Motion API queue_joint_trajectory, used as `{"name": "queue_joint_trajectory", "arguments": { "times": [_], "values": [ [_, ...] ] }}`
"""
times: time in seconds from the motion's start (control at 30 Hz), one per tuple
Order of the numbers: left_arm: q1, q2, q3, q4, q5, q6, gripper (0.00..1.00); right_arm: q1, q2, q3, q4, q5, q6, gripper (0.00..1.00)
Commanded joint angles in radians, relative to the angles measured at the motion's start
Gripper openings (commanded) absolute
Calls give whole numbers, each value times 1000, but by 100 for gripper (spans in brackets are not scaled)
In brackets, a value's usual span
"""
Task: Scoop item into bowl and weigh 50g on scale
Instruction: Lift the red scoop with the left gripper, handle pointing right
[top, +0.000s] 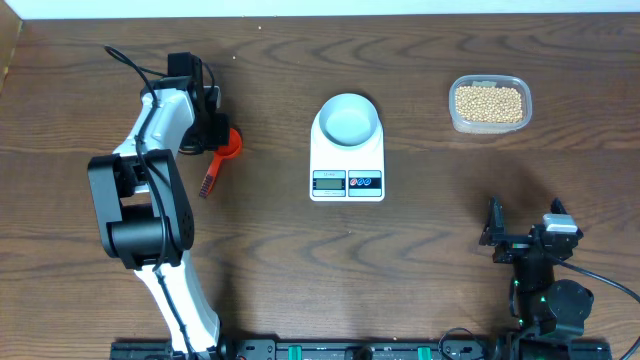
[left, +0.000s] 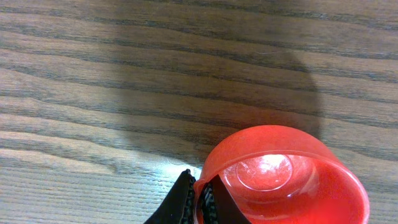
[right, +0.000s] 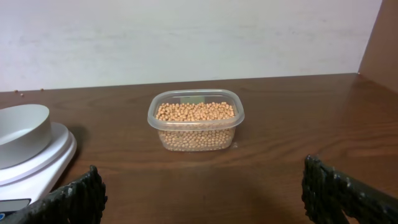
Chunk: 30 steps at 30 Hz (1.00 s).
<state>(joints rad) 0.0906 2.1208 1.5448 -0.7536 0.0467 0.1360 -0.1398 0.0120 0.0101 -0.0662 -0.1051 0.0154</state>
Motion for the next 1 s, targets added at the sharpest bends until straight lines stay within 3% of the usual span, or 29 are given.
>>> {"name": "queue_joint_trajectory", "arguments": {
  "times": [0.0,0.53,0.97],
  "values": [
    [3,17,-6,0,-2,9,8,7,-6,-4,0,-6,14,99],
    [4,-74,5,0,-3,7,7,7,-6,-4,0,-6,14,99],
    [5,-212,6,-7,-40,-107,7,7,-6,-4,0,-6,14,99]
  ]
}}
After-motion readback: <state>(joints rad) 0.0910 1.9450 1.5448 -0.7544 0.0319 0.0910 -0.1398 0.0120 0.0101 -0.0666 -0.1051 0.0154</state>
